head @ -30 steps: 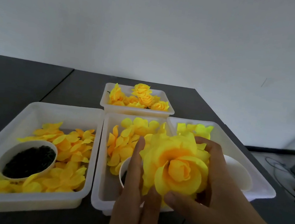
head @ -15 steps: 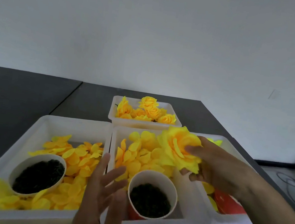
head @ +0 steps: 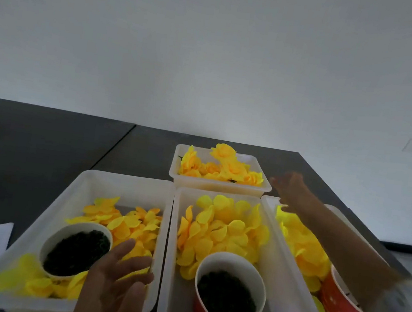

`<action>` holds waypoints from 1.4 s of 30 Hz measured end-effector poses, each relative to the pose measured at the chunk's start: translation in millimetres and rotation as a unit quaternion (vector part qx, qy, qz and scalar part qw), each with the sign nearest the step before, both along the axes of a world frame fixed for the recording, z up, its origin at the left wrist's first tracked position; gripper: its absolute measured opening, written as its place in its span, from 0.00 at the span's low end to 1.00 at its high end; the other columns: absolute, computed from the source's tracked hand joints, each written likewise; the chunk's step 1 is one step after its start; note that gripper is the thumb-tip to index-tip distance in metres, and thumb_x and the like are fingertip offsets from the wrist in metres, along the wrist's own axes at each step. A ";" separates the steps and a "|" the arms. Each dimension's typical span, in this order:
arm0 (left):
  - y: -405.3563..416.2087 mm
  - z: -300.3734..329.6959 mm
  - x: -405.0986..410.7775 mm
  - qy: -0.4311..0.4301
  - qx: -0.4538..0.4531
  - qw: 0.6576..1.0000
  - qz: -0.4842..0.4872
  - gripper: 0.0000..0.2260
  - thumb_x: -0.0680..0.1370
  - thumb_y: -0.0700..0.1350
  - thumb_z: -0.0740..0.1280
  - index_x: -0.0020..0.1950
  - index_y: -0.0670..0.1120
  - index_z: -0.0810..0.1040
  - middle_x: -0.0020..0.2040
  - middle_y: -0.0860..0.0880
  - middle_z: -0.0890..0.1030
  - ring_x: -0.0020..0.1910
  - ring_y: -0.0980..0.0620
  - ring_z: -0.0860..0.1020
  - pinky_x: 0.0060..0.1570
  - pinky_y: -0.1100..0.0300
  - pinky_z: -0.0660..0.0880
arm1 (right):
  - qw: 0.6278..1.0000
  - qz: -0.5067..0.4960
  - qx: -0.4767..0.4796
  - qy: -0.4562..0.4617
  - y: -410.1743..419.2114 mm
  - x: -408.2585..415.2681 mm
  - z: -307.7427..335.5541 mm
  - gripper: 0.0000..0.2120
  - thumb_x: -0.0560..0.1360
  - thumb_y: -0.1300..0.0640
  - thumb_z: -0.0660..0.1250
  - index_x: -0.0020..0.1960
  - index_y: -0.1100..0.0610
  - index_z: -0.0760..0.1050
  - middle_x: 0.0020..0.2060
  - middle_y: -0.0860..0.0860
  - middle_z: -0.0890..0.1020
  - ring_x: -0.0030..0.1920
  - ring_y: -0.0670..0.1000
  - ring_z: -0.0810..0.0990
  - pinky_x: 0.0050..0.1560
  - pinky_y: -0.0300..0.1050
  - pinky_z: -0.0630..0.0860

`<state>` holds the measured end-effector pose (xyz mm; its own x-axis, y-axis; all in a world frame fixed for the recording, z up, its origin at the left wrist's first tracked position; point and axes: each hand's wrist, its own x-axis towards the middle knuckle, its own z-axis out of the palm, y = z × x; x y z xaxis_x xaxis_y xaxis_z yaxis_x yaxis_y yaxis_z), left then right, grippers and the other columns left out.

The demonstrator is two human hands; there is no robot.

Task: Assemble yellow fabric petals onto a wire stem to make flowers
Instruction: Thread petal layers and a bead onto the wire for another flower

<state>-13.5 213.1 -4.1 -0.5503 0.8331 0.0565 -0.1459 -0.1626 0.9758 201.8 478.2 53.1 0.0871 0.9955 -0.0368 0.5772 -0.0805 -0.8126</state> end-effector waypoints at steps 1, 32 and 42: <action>-3.5 0.6 -3.8 0.005 -0.007 1.000 0.003 0.18 0.76 0.25 0.59 0.59 0.44 0.72 0.46 0.45 0.80 0.43 0.42 0.79 0.33 0.67 0.74 | 1.000 0.010 0.020 -0.012 -14.0 13.4 -6.0 0.22 0.79 0.54 0.64 0.69 0.62 0.66 0.62 0.61 0.74 0.52 0.56 0.75 0.53 0.53 0.74; 73.3 -43.3 -113.4 0.655 -0.405 0.637 0.038 0.11 0.80 0.51 0.61 0.60 0.50 0.76 0.53 0.48 0.78 0.52 0.45 0.78 0.48 0.53 0.71 | 0.955 0.087 0.194 -0.206 -274.7 39.4 -113.4 0.09 0.71 0.63 0.69 0.38 0.51 0.75 0.35 0.45 0.77 0.39 0.51 0.75 0.39 0.50 0.70; 74.0 -44.9 -130.4 0.668 -0.313 0.673 0.053 0.06 0.76 0.52 0.68 0.42 0.53 0.78 0.39 0.50 0.77 0.39 0.47 0.76 0.37 0.55 0.70 | 0.953 0.079 0.205 -0.208 -275.4 43.2 -116.2 0.08 0.73 0.59 0.68 0.38 0.49 0.73 0.36 0.43 0.75 0.39 0.50 0.73 0.40 0.50 0.71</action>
